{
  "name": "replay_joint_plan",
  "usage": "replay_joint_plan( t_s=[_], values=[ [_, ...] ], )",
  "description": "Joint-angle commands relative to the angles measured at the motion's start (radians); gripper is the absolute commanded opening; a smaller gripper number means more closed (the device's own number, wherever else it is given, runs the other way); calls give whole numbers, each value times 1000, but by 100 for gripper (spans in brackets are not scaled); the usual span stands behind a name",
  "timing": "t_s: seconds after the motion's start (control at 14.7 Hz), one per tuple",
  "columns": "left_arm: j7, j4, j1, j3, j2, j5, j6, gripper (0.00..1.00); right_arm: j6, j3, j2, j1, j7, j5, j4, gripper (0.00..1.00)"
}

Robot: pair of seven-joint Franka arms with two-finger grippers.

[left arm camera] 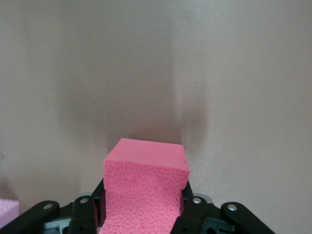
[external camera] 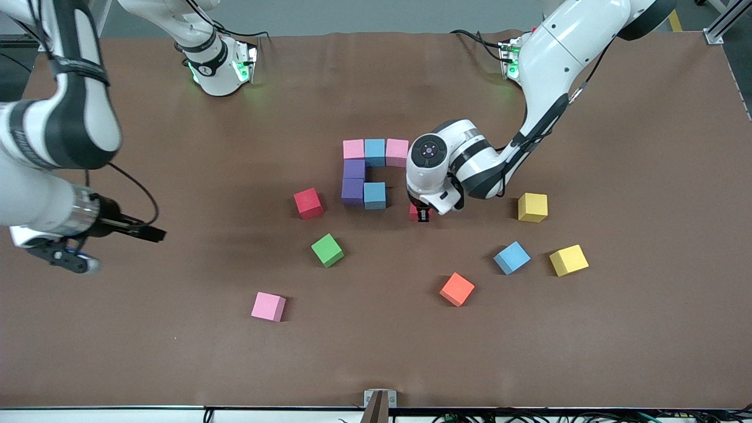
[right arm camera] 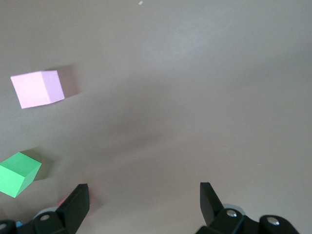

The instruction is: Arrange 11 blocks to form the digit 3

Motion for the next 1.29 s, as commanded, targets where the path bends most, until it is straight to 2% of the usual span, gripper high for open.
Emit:
replay_joint_plan(
  t_s=[0.0,0.34,0.75,1.22],
  values=[
    [-115,-18,-15,0,-24,11,7,34,37,-4,-29,71,21,19,-87,100],
    [-227,-16,-35,0,-18,11,42,34,156,1,-28,222,-14,19,-202,100],
    [-279,7,-76,3,2,2,67,34,388,4,-25,320,-100,19,-341,100],
    [-287,10,-121,9,26,2,67,34,538,9,17,398,-142,19,-460,100]
  ],
)
